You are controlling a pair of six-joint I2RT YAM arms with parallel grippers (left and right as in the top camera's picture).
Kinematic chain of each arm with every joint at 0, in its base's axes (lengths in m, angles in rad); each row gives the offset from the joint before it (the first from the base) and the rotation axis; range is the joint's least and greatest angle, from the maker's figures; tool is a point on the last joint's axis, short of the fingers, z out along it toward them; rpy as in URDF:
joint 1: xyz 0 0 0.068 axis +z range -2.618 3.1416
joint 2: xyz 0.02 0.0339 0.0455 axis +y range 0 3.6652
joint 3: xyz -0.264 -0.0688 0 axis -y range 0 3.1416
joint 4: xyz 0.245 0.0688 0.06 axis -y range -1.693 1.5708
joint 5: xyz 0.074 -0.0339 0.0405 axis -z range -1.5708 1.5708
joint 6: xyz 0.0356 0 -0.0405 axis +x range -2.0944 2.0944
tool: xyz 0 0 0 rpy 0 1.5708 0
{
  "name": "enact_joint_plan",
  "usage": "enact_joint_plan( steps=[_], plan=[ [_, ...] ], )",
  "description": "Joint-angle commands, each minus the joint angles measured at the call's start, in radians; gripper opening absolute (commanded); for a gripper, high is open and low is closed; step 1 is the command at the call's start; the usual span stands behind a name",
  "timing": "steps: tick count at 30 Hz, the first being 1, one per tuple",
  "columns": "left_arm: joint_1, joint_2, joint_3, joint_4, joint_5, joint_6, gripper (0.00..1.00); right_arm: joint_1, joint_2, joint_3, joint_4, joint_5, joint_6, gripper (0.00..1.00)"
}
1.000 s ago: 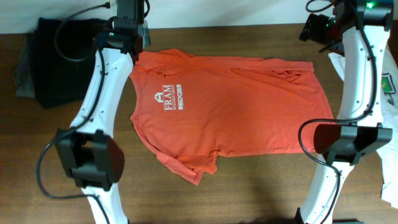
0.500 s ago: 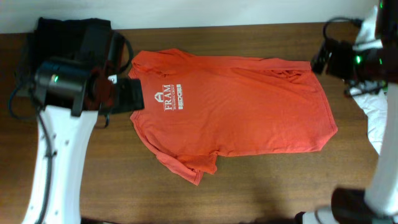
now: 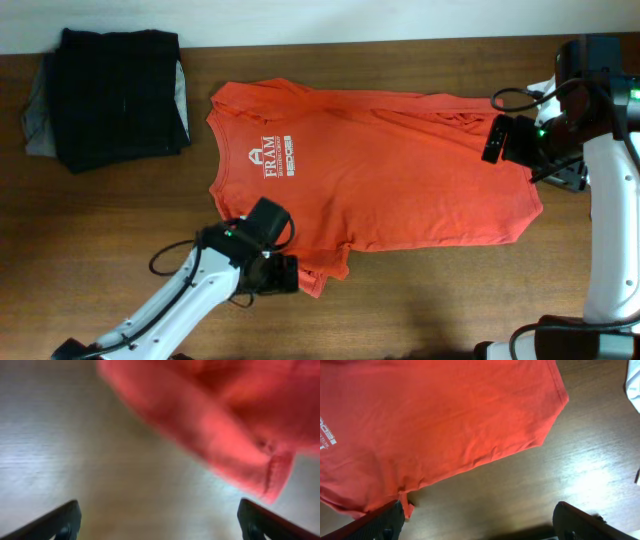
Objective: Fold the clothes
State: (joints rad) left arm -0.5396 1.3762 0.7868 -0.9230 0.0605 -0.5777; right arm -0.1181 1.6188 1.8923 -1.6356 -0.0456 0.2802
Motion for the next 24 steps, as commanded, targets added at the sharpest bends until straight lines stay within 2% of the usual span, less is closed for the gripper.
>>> enact_joint_plan(
  steps=[1, 6, 10, 12, 14, 16, 17, 18, 20, 22, 23, 24],
  plan=[
    [-0.004, -0.008, -0.066, 0.111, 0.034, -0.093, 0.99, 0.0, -0.012, -0.002, 0.001, 0.02, 0.005, 0.98],
    [-0.004, 0.014, -0.068, 0.152, 0.053, -0.097, 0.97, 0.0, -0.011, -0.002, 0.0, 0.019, 0.005, 0.98],
    [-0.004, 0.105, -0.068, 0.179, 0.056, -0.096, 0.89, 0.0, -0.011, -0.002, -0.003, 0.02, 0.005, 0.98],
    [-0.004, 0.132, -0.068, 0.179, 0.056, -0.096, 0.75, 0.0, -0.011, -0.002, 0.0, 0.02, 0.005, 0.98],
    [-0.004, 0.133, -0.068, 0.179, 0.056, -0.096, 0.55, 0.0, -0.011, -0.002, 0.002, 0.02, 0.005, 0.98],
    [-0.004, 0.132, -0.068, 0.178, 0.056, -0.096, 0.42, 0.0, -0.011, -0.002, 0.002, 0.021, 0.005, 0.98],
    [-0.004, 0.132, -0.068, 0.179, 0.056, -0.096, 0.2, 0.0, -0.011, -0.002, 0.002, 0.021, 0.005, 0.98],
    [-0.004, 0.132, -0.068, 0.179, 0.056, -0.096, 0.08, 0.0, -0.011, -0.002, 0.002, 0.021, 0.005, 0.98],
    [-0.004, 0.132, -0.068, 0.18, 0.056, -0.096, 0.09, 0.0, -0.011, -0.002, 0.002, 0.021, 0.005, 0.98],
    [-0.004, 0.133, -0.068, 0.188, 0.066, -0.096, 0.22, 0.0, -0.011, -0.002, 0.002, 0.02, 0.005, 0.98],
    [-0.004, 0.133, -0.068, 0.2, 0.098, -0.096, 0.36, 0.0, -0.011, -0.002, 0.002, 0.02, 0.005, 0.98],
    [-0.004, 0.134, -0.068, 0.22, 0.15, -0.096, 0.37, 0.0, -0.011, -0.002, 0.001, 0.02, 0.005, 0.98]
  ],
)
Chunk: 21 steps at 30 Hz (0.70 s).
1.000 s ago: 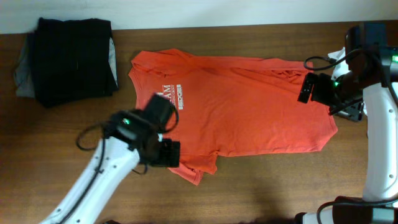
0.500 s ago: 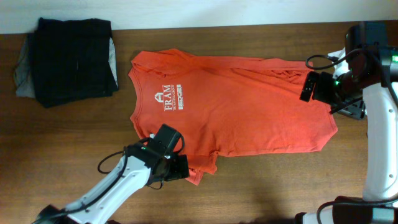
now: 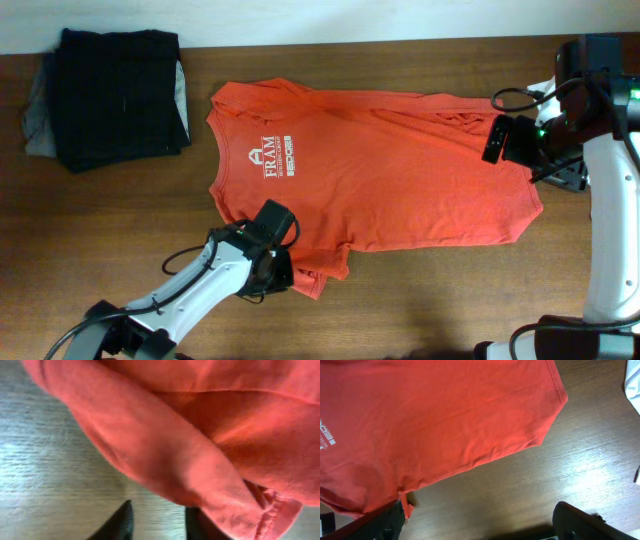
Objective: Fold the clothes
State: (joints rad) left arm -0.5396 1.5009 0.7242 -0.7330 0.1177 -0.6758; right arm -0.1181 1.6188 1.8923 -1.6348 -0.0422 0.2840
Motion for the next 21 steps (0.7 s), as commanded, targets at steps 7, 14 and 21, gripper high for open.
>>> enact_joint_plan(
  steps=[7, 14, 21],
  plan=[
    [-0.004, 0.01, -0.005, 0.064, 0.251, 0.027, 0.42, 0.0, -0.011, -0.002, 0.005, 0.028, 0.0, 0.99],
    [-0.052, 0.034, -0.006, 0.084, 0.256, 0.005, 0.58, 0.0, -0.011, -0.002, 0.019, 0.027, 0.001, 0.98],
    [-0.092, 0.109, -0.006, 0.183, 0.217, -0.043, 0.49, 0.0, -0.011, -0.002, 0.019, 0.028, 0.0, 0.98]
  ],
)
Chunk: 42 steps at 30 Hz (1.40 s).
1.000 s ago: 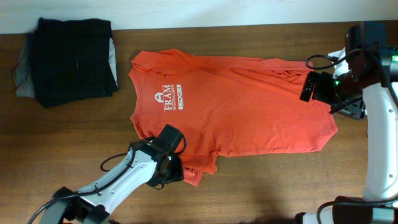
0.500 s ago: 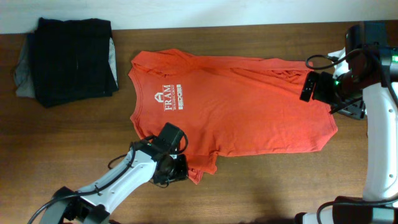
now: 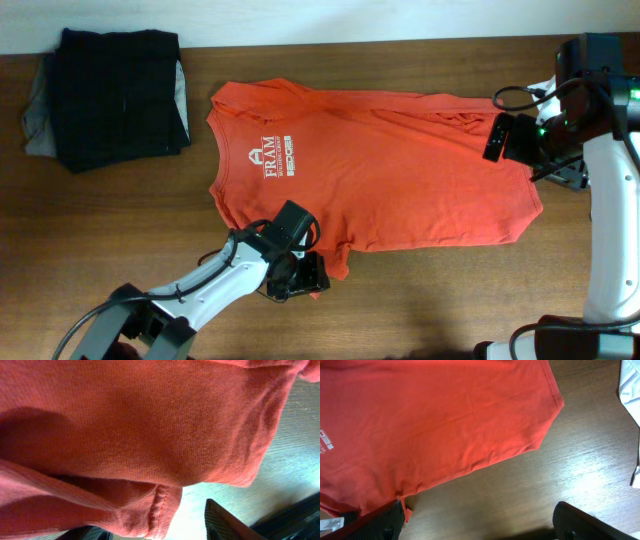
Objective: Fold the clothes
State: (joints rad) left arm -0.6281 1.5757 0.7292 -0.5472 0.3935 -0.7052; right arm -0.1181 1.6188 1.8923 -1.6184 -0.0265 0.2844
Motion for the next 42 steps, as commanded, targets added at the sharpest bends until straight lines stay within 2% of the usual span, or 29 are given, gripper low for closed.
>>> enact_joint_plan(
  steps=[1, 2, 3, 6, 8, 11, 14, 18, 23, 25, 26, 27, 28, 29, 34, 38, 42],
  plan=[
    [-0.004, 0.034, -0.011, -0.011, -0.062, -0.013, 0.43, 0.0, -0.011, -0.002, 0.003, 0.013, 0.0, 0.99],
    [-0.004, 0.034, -0.011, -0.02, -0.07, -0.013, 0.33, 0.0, -0.011, -0.002, 0.003, 0.013, 0.0, 0.98],
    [-0.004, 0.034, -0.01, -0.035, -0.09, -0.013, 0.11, 0.0, -0.011, -0.002, 0.003, 0.013, 0.0, 0.98],
    [-0.004, 0.024, -0.007, -0.088, -0.137, -0.013, 0.01, 0.0, -0.011, -0.002, 0.003, 0.013, 0.0, 0.98],
    [-0.004, -0.016, 0.031, -0.18, -0.18, -0.013, 0.01, 0.0, -0.011, -0.002, 0.003, 0.013, 0.0, 0.98],
    [-0.004, -0.12, 0.14, -0.379, -0.32, -0.013, 0.01, 0.0, -0.011, -0.002, 0.002, 0.039, 0.001, 0.98],
    [-0.004, -0.234, 0.187, -0.498, -0.365, -0.012, 0.01, 0.0, -0.01, -0.007, -0.012, 0.064, 0.01, 0.98],
    [-0.004, -0.309, 0.187, -0.628, -0.413, -0.013, 0.01, -0.001, -0.009, -0.07, -0.046, 0.241, 0.185, 0.98],
    [-0.004, -0.31, 0.186, -0.677, -0.417, -0.013, 0.01, -0.044, -0.009, -0.216, 0.069, 0.27, 0.256, 0.98],
    [-0.004, -0.31, 0.186, -0.709, -0.438, -0.014, 0.01, -0.128, -0.008, -0.295, 0.156, 0.263, 0.255, 0.98],
    [-0.004, -0.314, 0.186, -0.746, -0.503, -0.069, 0.01, -0.177, -0.007, -0.34, 0.175, 0.25, 0.247, 0.98],
    [-0.004, -0.318, 0.186, -0.757, -0.536, -0.097, 0.01, -0.198, -0.007, -0.364, 0.184, 0.223, 0.232, 0.98],
    [-0.001, -0.334, 0.186, -0.751, -0.57, -0.103, 0.01, -0.231, -0.007, -0.436, 0.224, 0.093, 0.157, 0.98],
    [0.005, -0.339, 0.186, -0.747, -0.574, -0.102, 0.01, -0.236, -0.007, -0.48, 0.248, 0.047, 0.134, 0.98],
    [0.098, -0.346, 0.186, -0.757, -0.574, -0.101, 0.01, -0.236, -0.007, -0.718, 0.429, -0.013, 0.148, 0.98],
    [0.128, -0.346, 0.186, -0.764, -0.574, -0.101, 0.01, -0.27, -0.007, -0.768, 0.464, 0.03, 0.315, 0.98],
    [0.128, -0.346, 0.186, -0.766, -0.574, -0.101, 0.01, -0.36, -0.007, -0.814, 0.501, -0.008, 0.296, 0.98]
  ],
)
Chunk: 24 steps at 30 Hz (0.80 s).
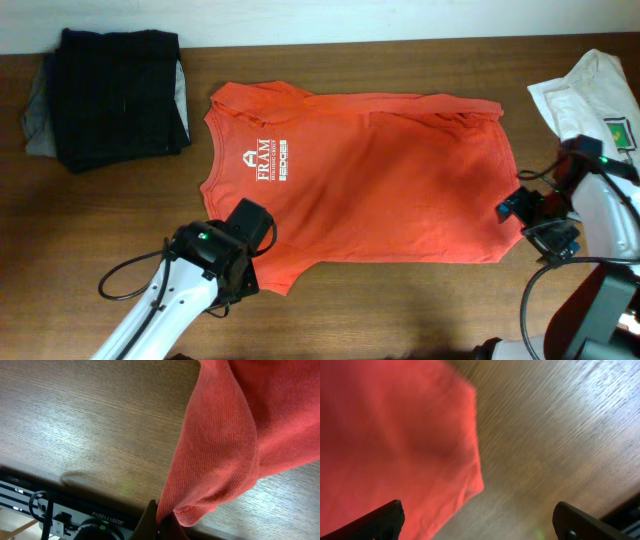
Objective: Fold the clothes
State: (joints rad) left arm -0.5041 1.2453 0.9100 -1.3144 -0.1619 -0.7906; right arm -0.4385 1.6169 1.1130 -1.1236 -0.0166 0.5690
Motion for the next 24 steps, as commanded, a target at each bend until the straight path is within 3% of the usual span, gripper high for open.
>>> enact_joint_plan(
  steps=[1, 8, 12, 22, 24],
  plan=[
    [0.004, -0.015, 0.005, 0.009, -0.019, -0.016, 0.01, -0.044, -0.005, -0.056, 0.019, -0.012, 0.011, 0.98],
    [0.003, -0.015, 0.005, 0.012, -0.018, -0.016, 0.01, -0.046, -0.004, -0.15, 0.21, -0.036, 0.012, 0.97],
    [0.003, -0.015, 0.005, 0.012, -0.016, -0.016, 0.01, -0.045, -0.004, -0.151, 0.265, -0.033, 0.013, 0.7],
    [0.003, -0.015, 0.005, 0.019, -0.008, -0.016, 0.01, -0.045, 0.142, -0.171, 0.326, -0.033, 0.012, 0.72],
    [0.003, -0.015, 0.005, 0.02, -0.008, -0.016, 0.01, -0.045, 0.161, -0.171, 0.335, -0.032, 0.012, 0.64]
  ],
)
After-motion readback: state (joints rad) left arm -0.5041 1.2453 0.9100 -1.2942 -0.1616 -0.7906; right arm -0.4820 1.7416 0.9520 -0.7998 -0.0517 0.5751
